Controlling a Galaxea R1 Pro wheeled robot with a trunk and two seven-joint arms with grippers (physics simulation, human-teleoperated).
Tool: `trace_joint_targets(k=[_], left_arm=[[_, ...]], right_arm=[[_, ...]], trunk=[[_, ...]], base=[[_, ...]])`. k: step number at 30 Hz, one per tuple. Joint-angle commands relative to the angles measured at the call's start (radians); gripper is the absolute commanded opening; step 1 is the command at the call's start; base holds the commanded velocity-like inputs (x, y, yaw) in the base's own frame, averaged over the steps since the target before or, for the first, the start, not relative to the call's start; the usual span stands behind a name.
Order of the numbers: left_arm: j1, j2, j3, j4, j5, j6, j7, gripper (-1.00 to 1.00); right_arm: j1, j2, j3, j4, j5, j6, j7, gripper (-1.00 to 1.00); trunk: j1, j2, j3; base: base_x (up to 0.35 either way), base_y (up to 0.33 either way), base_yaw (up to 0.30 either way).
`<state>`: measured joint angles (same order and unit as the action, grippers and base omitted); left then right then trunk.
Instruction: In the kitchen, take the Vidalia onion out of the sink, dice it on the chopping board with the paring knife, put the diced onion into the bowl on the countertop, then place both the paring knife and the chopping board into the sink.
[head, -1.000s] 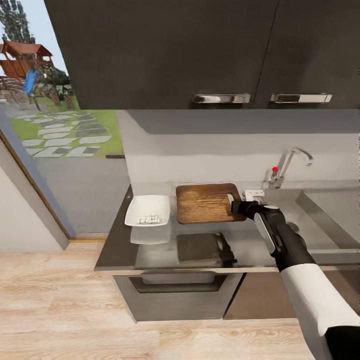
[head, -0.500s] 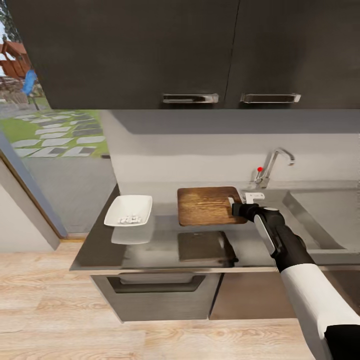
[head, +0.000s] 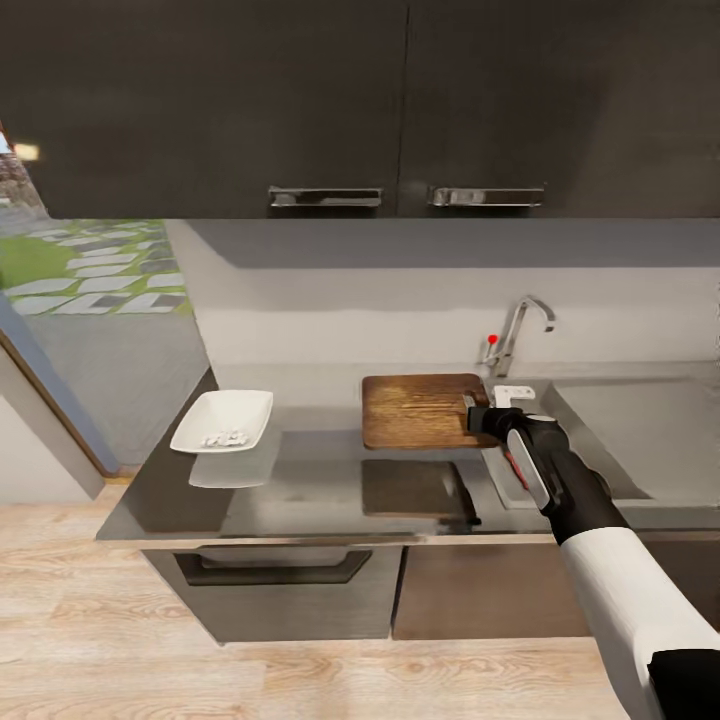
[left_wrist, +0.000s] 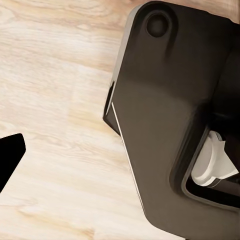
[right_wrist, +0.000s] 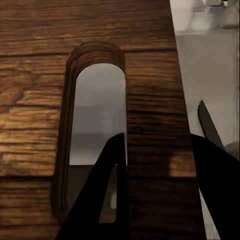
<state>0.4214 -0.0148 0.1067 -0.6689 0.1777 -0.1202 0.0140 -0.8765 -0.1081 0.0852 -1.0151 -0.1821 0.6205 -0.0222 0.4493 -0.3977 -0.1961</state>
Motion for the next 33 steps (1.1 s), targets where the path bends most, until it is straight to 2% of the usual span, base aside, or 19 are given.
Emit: trace_joint_targets(k=[1, 7, 9, 12, 13, 14, 15, 16, 17, 19, 21, 24, 25, 27, 29, 33], left_arm=[[0.0, -0.001, 0.001, -0.002, 0.008, -0.001, 0.001, 1.0], [0.0, -0.001, 0.001, -0.001, 0.008, -0.001, 0.0, 1.0], [0.0, -0.001, 0.001, -0.001, 0.008, -0.001, 0.0, 1.0], [0.0, -0.001, 0.001, -0.001, 0.008, -0.001, 0.0, 1.0], [0.0, -0.001, 0.001, 0.001, 0.009, -0.001, 0.0, 1.0], [0.0, -0.001, 0.001, 0.004, 0.009, -0.001, 0.001, 1.0], [0.0, -0.001, 0.001, 0.011, 0.008, -0.001, 0.0, 1.0], [0.0, -0.001, 0.001, 0.016, 0.008, -0.001, 0.0, 1.0], [-0.001, -0.001, 0.001, 0.018, 0.008, -0.001, 0.0, 1.0], [-0.001, -0.001, 0.001, 0.02, 0.008, -0.001, 0.0, 1.0], [-0.001, -0.001, 0.001, 0.022, 0.008, -0.001, 0.0, 1.0], [-0.001, -0.001, 0.001, 0.022, 0.008, -0.001, 0.0, 1.0], [-0.001, -0.001, 0.001, 0.022, 0.009, -0.001, 0.0, 1.0], [-0.001, -0.001, 0.001, 0.022, 0.009, -0.001, 0.0, 1.0], [-0.001, -0.001, 0.001, 0.023, 0.009, -0.001, 0.0, 1.0], [-0.001, -0.002, 0.0, 0.022, 0.009, -0.001, 0.0, 1.0]], right_arm=[[-0.001, -0.001, 0.002, -0.001, -0.009, 0.004, -0.003, -1.0], [-0.001, -0.001, 0.001, 0.0, -0.008, 0.006, -0.006, -1.0], [-0.001, -0.001, -0.002, 0.0, -0.008, 0.007, -0.033, -1.0], [-0.001, 0.002, -0.005, 0.001, -0.017, 0.004, -0.199, -1.0], [-0.001, 0.002, -0.006, 0.001, -0.026, 0.003, -0.234, -1.0], [-0.001, 0.003, -0.008, 0.005, -0.04, 0.003, -0.263, -1.0], [-0.001, 0.004, -0.024, 0.02, -0.072, 0.0, -0.301, -1.0], [-0.001, 0.004, -0.067, 0.036, -0.113, -0.008, -0.339, -1.0], [-0.001, 0.004, -0.129, 0.045, -0.154, -0.015, -0.385, -1.0], [-0.001, 0.008, -0.205, 0.052, -0.194, -0.024, -0.481, -1.0], [-0.001, 0.019, -0.232, 0.056, -0.207, -0.046, -0.582, -1.0], [-0.001, 0.04, -0.246, 0.081, -0.215, -0.148, -0.757, -1.0], [-0.001, 0.044, -0.246, 0.083, -0.218, -0.165, -0.796, -1.0], [-0.001, 0.072, -0.247, 0.086, -0.223, -0.19, -0.895, -1.0], [-0.001, 0.088, -0.248, 0.085, -0.224, -0.197, -0.946, -1.0], [-0.002, 0.094, -0.249, 0.077, -0.224, -0.2, -1.05, -1.0]], trunk=[[0.001, -0.002, -0.002], [0.001, -0.002, -0.002], [0.001, -0.002, -0.002], [0.001, -0.002, -0.002], [0.001, -0.002, -0.002], [0.001, -0.002, -0.002], [0.001, -0.002, -0.002], [0.001, -0.002, -0.002], [0.001, -0.002, -0.002], [0.001, -0.002, -0.002], [0.001, -0.002, -0.002], [0.001, -0.002, -0.002], [0.001, -0.002, -0.002], [0.001, -0.002, -0.002], [0.001, -0.002, -0.002], [0.001, -0.002, -0.002]], base=[[0.0, -0.081, 0.0], [0.0, -0.015, 0.0], [0.0, -0.001, 0.0], [0.0, 0.0, 0.0], [0.0, 0.0, 0.0], [0.0, 0.0, 0.0], [0.0, 0.0, 0.0], [0.0, 0.0, 0.0], [0.0, 0.0, 0.0], [0.0, 0.0, 0.0], [0.0, 0.0, 0.0], [0.0, 0.0, 0.0], [0.0, 0.0, 0.0], [0.0, 0.0, 0.0], [0.0, 0.0, 0.0], [0.012, -0.005, 0.0]])
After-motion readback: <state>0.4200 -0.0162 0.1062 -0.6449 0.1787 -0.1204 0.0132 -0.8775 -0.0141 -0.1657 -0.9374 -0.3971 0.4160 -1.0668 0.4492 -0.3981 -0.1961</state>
